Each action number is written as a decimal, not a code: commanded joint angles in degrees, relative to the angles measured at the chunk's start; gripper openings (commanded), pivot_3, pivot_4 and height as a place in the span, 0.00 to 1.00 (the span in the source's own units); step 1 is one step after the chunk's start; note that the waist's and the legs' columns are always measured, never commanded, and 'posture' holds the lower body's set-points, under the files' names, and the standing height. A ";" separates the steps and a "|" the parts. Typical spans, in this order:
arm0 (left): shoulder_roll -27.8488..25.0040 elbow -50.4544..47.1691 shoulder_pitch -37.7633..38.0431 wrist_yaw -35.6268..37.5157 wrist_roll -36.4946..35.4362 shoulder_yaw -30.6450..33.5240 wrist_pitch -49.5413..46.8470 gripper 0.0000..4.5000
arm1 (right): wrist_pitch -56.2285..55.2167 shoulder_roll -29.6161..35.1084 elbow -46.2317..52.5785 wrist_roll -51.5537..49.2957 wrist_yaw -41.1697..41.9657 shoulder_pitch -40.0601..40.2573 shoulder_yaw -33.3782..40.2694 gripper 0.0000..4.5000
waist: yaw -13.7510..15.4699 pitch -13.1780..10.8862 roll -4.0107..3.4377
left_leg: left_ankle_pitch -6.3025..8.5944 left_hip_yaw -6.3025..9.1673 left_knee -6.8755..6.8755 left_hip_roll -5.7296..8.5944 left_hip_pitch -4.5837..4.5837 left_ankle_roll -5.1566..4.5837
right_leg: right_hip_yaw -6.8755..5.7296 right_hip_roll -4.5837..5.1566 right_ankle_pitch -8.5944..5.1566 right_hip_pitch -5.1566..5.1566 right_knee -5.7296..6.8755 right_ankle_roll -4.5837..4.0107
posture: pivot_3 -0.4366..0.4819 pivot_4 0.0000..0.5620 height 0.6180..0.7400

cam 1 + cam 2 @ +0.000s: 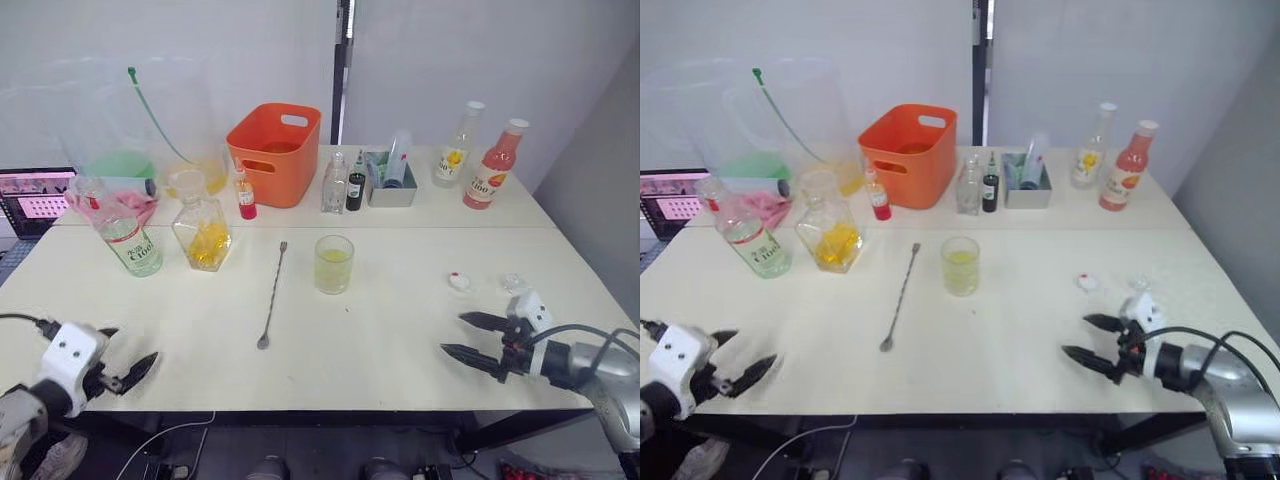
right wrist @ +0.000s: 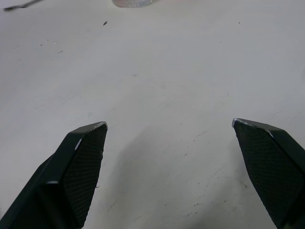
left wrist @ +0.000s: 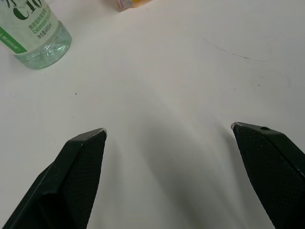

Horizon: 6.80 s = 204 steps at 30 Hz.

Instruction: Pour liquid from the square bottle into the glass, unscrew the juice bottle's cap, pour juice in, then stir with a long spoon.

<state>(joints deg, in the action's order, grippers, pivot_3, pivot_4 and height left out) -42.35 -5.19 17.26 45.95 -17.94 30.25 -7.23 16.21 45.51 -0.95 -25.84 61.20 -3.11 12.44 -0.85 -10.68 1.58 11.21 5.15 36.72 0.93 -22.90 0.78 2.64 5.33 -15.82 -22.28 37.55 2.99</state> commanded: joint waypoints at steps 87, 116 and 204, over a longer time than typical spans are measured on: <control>-3.63 8.90 -26.43 13.69 0.20 -23.09 -3.20 0.01 | 10.97 0.77 18.15 -7.24 -1.23 -9.82 -2.75 1.00 | -0.05 0.20 -0.23 | 0.04 0.03 0.05 0.09 -0.25 0.00 | -0.02 0.03 -0.01 -0.12 -0.10 0.12 | 0.48 0.27 1.00; -11.82 11.74 -34.76 19.41 13.12 -36.56 -15.05 0.33 | 11.96 -1.40 21.70 -7.42 -6.18 -8.90 -3.48 1.00 | -0.19 0.33 -0.49 | 0.04 -0.03 0.00 0.05 0.03 -0.01 | -0.01 0.01 -0.02 0.02 0.04 0.14 | 0.48 0.27 1.00; 13.07 -12.46 -49.39 -2.41 -6.95 -32.87 -26.19 0.00 | 34.04 -31.46 18.37 -49.08 -63.73 -31.84 -1.01 0.35 | -1.62 0.23 -0.28 | 0.02 0.12 0.05 0.11 -0.66 -0.02 | 0.09 -0.06 0.03 -0.89 0.53 0.05 | 0.48 0.27 1.00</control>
<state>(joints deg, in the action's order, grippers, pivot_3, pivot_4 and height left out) -29.07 -15.30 -31.29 43.49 -24.59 -3.54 -34.84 50.46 13.65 16.26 -74.40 -3.61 -34.65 11.29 -2.47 -10.46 1.30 11.24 5.27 36.77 1.04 -23.57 0.76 2.74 5.27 -15.78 -23.16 38.08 3.04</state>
